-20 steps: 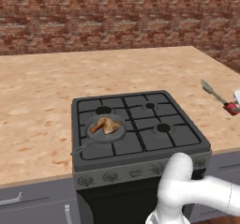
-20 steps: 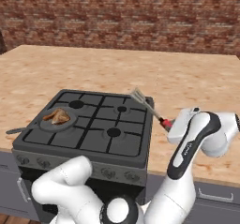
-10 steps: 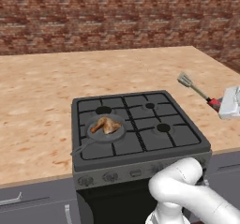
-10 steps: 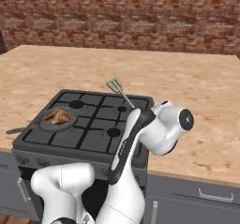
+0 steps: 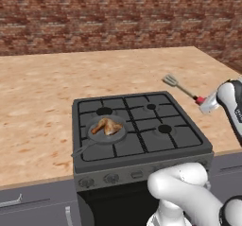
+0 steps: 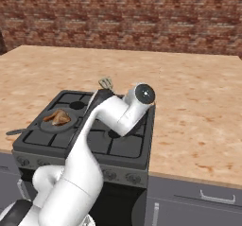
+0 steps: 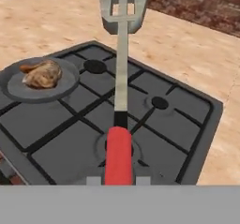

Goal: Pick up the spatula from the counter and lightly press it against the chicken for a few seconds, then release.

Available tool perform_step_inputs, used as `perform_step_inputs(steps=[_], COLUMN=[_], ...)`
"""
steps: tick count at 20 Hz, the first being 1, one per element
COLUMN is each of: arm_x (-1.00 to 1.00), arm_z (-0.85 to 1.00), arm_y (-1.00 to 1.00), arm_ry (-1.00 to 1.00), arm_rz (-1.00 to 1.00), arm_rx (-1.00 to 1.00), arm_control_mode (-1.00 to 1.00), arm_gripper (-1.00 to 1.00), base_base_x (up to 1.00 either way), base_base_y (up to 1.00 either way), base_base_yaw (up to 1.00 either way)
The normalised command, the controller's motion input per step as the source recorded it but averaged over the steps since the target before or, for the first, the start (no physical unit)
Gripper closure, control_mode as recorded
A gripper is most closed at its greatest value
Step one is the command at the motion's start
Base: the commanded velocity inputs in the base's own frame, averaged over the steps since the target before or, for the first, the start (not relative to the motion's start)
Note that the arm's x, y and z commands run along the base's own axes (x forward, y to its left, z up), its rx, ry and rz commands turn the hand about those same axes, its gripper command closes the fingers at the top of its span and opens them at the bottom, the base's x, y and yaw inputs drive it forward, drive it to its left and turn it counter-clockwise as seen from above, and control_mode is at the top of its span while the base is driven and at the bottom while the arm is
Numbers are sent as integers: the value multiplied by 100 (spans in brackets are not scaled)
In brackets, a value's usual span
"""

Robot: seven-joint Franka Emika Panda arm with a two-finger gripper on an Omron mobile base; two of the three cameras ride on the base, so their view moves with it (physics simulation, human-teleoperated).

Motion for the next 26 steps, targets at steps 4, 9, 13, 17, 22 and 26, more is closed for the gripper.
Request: perform_step_inputs(steps=[4,9,13,17,22,26], arm_x=[0,2,-5,-24,-25,-26], arm_z=[8,4,1,0,0,0], arm_y=[15,24,33,39,41,44], arm_ry=[41,43,14,1,0,0], arm_rz=[8,1,0,-1,-1,0], arm_rx=[-1,-1,0,0,0,0], arm_control_mode=[-100,-100,-100,-100,-100,-100], arm_gripper=[100,100,100,100,100,100], base_base_x=[0,0,0,0,0,0], base_base_y=[0,0,0,0,0,0], base_base_yaw=[0,0,0,0,0,0])
